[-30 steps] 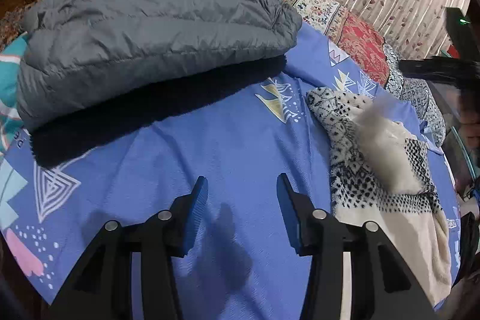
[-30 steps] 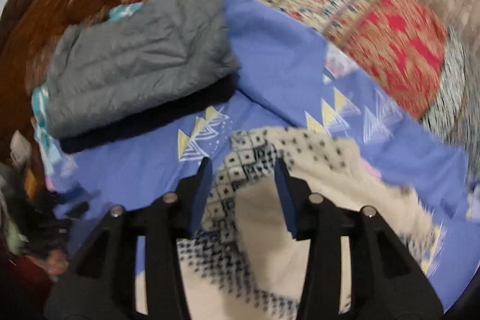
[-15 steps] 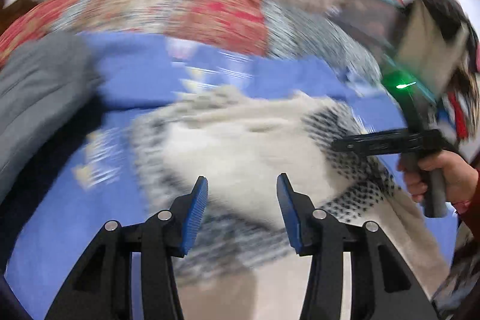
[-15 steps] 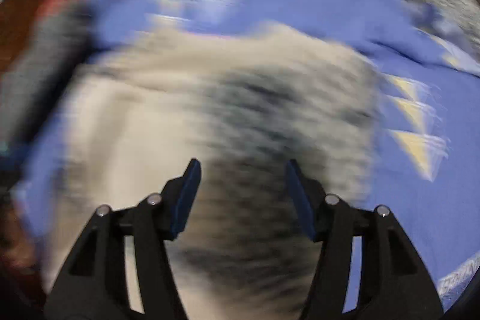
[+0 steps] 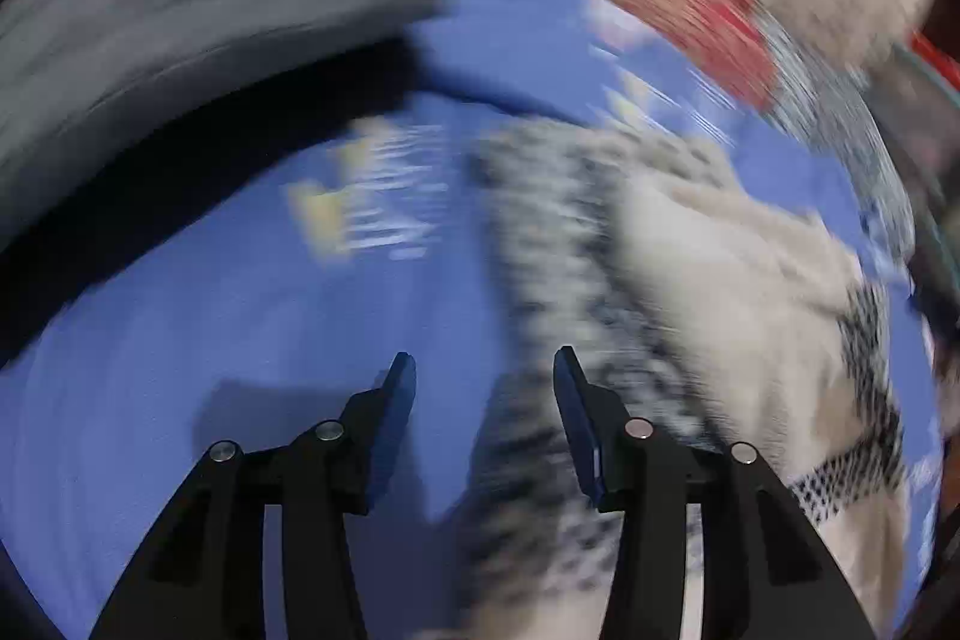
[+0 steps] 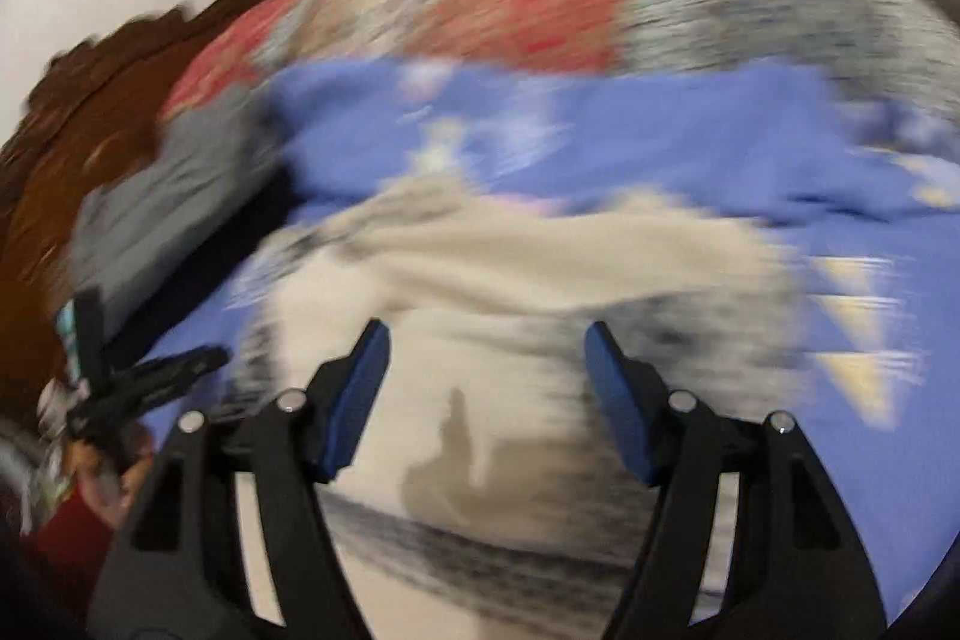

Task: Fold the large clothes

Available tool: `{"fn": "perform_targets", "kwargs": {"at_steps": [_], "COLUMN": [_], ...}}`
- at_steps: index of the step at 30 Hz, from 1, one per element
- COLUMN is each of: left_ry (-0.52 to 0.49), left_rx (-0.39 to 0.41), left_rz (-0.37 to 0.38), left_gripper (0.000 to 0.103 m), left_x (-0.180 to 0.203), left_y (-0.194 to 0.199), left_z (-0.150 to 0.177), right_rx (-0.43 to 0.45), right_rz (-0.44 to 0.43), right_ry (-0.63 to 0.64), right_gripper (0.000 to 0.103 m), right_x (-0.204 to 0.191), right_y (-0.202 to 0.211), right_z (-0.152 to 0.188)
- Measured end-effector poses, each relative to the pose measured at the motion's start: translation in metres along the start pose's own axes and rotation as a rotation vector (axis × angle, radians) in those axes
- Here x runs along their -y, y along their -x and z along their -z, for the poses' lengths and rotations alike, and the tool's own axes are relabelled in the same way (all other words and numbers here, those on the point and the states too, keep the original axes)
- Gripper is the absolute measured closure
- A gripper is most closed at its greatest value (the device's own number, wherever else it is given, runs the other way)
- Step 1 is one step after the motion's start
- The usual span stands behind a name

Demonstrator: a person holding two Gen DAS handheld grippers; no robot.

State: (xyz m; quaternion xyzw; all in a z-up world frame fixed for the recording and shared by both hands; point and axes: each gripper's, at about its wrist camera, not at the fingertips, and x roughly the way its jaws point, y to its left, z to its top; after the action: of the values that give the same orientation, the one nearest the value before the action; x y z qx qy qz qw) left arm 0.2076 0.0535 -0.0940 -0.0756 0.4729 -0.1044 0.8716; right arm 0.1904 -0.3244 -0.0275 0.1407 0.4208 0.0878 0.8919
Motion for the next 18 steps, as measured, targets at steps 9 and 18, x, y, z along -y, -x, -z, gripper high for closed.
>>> {"fn": "perform_targets", "kwargs": {"at_steps": [9,18], "left_ry": [0.013,0.022], "left_rx": [0.018,0.118], "left_rz": [0.053,0.200], "left_gripper": [0.035,0.035], "left_x": [-0.036,-0.044], "left_y": [0.037,0.072], "left_z": [0.019,0.018], "right_rx": [-0.123,0.434], "right_rz": [-0.216,0.297], "right_ry": [-0.307,-0.208], "right_gripper": [0.098,0.098], "right_x": [-0.038,0.025], "right_y": [-0.109,0.165], "right_z": [-0.007,-0.101]}}
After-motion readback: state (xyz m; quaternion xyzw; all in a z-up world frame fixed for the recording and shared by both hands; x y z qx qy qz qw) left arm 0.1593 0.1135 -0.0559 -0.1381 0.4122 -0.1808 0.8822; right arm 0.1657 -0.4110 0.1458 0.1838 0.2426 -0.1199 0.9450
